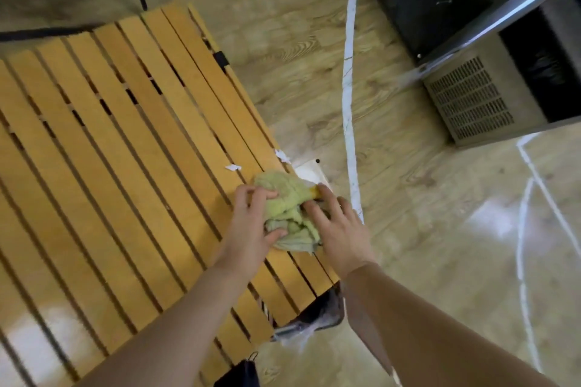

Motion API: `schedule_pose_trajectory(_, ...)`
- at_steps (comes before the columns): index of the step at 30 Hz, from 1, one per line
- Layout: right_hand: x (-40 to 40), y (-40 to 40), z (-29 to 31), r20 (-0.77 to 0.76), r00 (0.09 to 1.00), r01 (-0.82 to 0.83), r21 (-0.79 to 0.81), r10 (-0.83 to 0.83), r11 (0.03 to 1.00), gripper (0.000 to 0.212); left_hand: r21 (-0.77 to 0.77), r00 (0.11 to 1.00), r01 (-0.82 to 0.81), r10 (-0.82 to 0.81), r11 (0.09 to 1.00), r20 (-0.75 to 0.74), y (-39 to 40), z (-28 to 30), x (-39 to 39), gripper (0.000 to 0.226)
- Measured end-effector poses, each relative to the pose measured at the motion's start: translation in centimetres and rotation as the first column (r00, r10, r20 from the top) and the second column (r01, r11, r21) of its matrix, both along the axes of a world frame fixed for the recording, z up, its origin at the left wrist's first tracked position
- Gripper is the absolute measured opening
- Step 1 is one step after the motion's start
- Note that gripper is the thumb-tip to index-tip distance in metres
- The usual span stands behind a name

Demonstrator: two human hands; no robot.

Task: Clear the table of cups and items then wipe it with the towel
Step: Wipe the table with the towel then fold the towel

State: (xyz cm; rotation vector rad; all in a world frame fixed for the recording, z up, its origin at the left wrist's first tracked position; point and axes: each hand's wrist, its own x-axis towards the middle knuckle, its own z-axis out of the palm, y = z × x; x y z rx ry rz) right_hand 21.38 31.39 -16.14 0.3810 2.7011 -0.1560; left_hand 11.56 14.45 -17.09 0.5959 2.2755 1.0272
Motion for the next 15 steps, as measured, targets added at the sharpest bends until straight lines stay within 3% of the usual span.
schedule_pose_trajectory(5,-1.9,6.4,0.5,0.033,0.997,0.072,-0.030,-0.071,0.997,0.068,0.047,0.999,-0.030,0.028,0.998,0.032,6.7,1.2,-1.3,0.055)
schedule_pose_trajectory(9,-4.4,7.6,2.3,-0.103,0.985,0.129,-0.061,-0.135,0.990,0.058,0.077,0.991,-0.136,0.135,0.988,0.016,8.8,3.1,-4.6,0.050)
schedule_pose_trajectory(12,-6.1,4.7,3.6,-0.282,0.953,0.086,-0.092,-0.109,0.992,0.047,0.067,0.989,-0.149,0.149,0.987,0.011,5.3,4.8,-8.4,0.055)
schedule_pose_trajectory(15,-6.7,-1.8,3.1,-0.319,0.944,0.007,-0.227,-0.082,0.974,0.046,-0.063,0.999,-0.032,0.034,0.997,0.022,-1.2,5.7,-11.8,0.058)
